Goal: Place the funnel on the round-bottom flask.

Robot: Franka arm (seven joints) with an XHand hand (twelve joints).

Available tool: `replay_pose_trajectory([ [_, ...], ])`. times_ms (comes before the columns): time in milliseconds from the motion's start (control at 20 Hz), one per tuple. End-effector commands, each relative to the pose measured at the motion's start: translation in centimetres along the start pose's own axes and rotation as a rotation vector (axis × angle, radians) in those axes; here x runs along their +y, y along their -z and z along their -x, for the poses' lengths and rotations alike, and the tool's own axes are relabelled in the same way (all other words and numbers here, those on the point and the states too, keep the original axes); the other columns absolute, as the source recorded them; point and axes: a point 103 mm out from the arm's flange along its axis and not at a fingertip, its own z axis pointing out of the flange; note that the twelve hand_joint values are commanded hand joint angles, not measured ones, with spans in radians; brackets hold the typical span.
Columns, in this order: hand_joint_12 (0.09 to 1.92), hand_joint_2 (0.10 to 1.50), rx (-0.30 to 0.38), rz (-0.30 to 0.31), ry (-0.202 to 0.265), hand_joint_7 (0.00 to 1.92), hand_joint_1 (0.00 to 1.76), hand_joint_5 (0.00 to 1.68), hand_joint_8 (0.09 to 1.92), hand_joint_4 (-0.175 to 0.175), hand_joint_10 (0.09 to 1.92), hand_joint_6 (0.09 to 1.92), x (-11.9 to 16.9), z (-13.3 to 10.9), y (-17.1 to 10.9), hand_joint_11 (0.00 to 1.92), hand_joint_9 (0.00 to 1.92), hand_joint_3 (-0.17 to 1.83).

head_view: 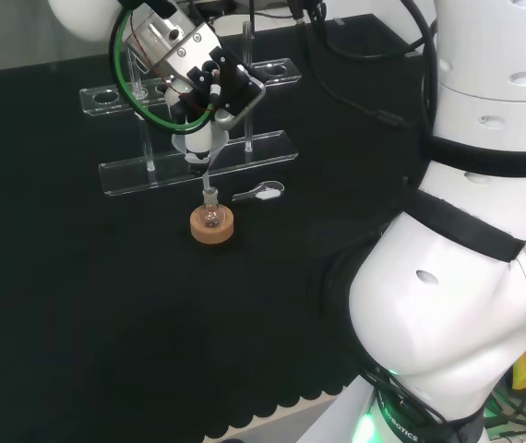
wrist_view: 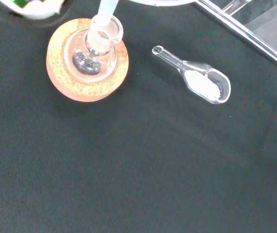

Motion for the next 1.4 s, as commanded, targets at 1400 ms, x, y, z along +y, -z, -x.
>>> replay_pose_trajectory([
  [1400, 1.28, 0.75, 0.002, -0.027, 0.002, 0.36, 0.85, 0.45, 0.73, -0.025, 0.73, 0.76, 1.4, 0.1, -1.2, 0.44, 0.95, 0.62],
])
